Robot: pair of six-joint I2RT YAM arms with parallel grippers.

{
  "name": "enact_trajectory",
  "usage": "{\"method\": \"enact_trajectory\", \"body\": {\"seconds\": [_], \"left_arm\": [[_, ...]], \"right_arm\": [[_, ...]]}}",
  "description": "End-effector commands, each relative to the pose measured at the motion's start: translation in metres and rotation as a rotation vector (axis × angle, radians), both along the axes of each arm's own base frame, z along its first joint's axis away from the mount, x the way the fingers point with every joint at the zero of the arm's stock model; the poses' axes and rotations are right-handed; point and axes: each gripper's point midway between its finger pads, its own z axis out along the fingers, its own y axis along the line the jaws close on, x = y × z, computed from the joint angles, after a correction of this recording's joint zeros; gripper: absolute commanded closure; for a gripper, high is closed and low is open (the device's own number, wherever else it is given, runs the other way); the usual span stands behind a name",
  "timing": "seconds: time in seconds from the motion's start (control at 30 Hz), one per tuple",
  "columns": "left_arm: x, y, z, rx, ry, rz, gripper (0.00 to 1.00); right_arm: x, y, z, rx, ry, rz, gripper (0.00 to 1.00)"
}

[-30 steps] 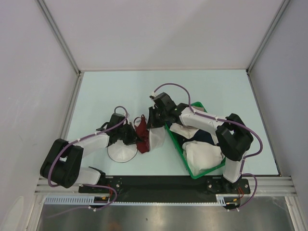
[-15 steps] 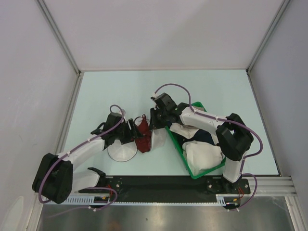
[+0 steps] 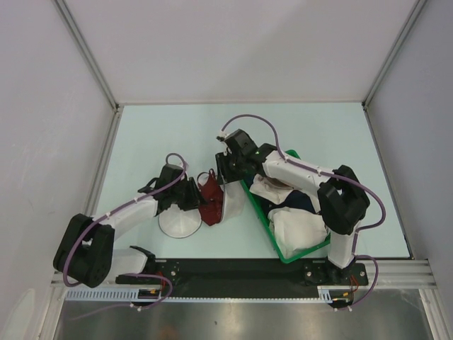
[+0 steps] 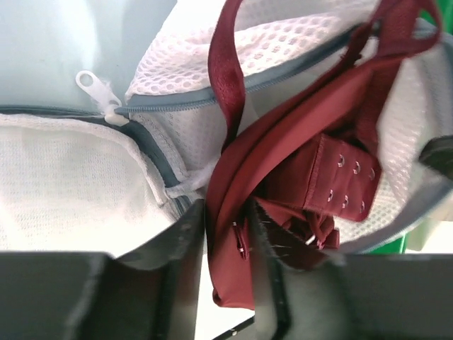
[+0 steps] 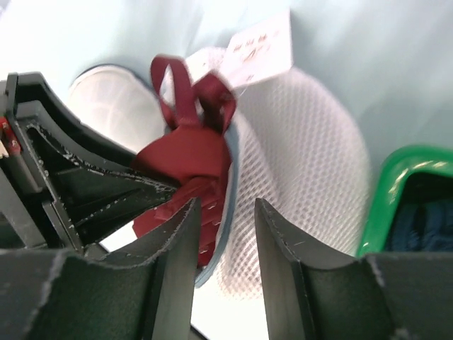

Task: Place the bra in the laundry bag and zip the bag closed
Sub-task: Place the bra in the laundry bag.

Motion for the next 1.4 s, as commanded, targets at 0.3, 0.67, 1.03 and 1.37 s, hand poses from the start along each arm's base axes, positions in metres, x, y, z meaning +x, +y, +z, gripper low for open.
{"method": "enact_trajectory", "body": {"seconds": [0.3, 0.67, 1.03, 1.37], "left_arm": [[0.030, -0.041, -0.008, -0.069, -0.013, -0.006, 1.00], [0.014, 0.002, 0.029, 0.082, -0.099, 0.051, 0.19], [-0.040, 0.104, 0.037, 0.329, 0.007, 0.425, 0.14], [-0.065, 0.143, -0.005, 0.264, 0.206, 0.771, 0.40]], "right_arm": [[0.022, 0.012, -0.008, -0.090, -0.032, -0.010, 1.00], [0.024, -0.004, -0.005, -0.106, -0.045, -0.008, 1.00], [0.020, -0.005, 0.003, -0.091, -0.046, 0.009, 0.93], [0.015, -0.002, 0.006, -0.088, -0.045, 0.026, 0.77]]}}
